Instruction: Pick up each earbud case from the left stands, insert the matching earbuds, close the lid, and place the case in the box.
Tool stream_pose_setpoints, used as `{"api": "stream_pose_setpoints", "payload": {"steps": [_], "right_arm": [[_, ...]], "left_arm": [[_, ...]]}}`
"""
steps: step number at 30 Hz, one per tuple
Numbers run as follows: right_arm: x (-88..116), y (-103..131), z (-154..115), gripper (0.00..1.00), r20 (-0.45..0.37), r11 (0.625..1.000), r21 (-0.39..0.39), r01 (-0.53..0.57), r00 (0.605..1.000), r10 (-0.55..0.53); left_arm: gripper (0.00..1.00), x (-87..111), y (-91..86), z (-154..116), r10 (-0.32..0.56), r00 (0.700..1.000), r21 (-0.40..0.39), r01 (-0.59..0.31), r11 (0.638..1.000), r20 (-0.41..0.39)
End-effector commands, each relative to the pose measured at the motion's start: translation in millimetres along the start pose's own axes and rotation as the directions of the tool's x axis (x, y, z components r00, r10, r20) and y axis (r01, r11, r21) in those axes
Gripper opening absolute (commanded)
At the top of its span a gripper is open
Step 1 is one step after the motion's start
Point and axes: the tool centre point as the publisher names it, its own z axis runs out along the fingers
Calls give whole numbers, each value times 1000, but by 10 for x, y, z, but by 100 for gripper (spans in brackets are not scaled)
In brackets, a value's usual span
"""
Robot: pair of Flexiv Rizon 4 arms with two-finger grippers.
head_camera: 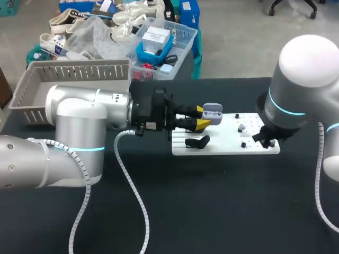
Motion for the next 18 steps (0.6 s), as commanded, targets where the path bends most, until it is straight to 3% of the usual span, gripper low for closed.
{"api": "stream_pose_setpoints", "payload": {"steps": [1, 18], "right_arm": [[-15, 21, 43, 46, -1, 1000, 10, -1, 1000, 1], [-4, -19, 96, 37, -11, 1000, 30, 3, 1000, -2]], "left_arm": [[0, 5, 4, 5, 1, 1000, -1, -1, 1000, 0], [0, 5, 4, 5, 1, 1000, -1, -1, 1000, 0]]}}
